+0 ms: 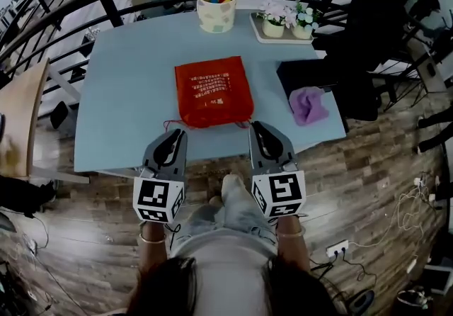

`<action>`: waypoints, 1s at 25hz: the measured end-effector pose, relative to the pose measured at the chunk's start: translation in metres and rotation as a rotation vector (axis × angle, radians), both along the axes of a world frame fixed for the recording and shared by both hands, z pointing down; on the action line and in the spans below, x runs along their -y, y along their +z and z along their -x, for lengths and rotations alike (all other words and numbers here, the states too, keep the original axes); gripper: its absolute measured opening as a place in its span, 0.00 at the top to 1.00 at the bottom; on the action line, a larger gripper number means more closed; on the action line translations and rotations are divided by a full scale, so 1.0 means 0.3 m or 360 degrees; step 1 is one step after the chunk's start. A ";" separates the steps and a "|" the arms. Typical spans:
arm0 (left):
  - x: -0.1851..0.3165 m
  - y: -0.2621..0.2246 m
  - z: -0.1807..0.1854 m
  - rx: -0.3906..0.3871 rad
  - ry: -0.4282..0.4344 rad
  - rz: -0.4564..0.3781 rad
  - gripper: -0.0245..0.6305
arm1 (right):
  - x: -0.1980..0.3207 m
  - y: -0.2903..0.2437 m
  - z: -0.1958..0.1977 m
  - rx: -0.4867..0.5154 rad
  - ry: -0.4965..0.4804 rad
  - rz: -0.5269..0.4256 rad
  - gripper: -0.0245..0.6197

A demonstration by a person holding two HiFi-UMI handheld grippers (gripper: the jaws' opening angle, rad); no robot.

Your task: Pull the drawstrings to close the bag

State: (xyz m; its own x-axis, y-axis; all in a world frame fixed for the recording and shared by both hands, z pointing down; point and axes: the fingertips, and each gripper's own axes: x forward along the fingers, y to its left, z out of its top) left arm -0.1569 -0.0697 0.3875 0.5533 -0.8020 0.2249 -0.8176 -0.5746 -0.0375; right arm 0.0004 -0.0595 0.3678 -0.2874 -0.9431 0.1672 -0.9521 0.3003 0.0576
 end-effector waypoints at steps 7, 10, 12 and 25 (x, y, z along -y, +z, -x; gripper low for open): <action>0.046 0.116 -0.010 0.0107 0.0035 0.0114 0.83 | 0.075 0.074 -0.045 -0.0028 0.0007 0.0093 0.92; 0.076 0.156 -0.011 0.0129 0.0030 0.0164 0.83 | 0.130 0.106 -0.049 -0.0058 -0.0030 0.0133 0.92; 0.104 0.185 -0.012 0.0147 0.0019 0.0197 0.83 | 0.168 0.125 -0.057 -0.0069 -0.0058 0.0159 0.92; 0.230 0.425 -0.030 0.0360 0.0092 0.0429 0.78 | 0.352 0.356 -0.140 -0.0296 -0.0253 0.0461 0.92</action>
State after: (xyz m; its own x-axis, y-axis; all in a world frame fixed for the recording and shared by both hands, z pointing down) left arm -0.1480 -0.1386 0.5149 0.5078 -0.6660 0.5464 -0.7719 -0.6334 -0.0547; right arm 0.0425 -0.1652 0.4746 -0.3661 -0.7952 0.4832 -0.8736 0.4727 0.1160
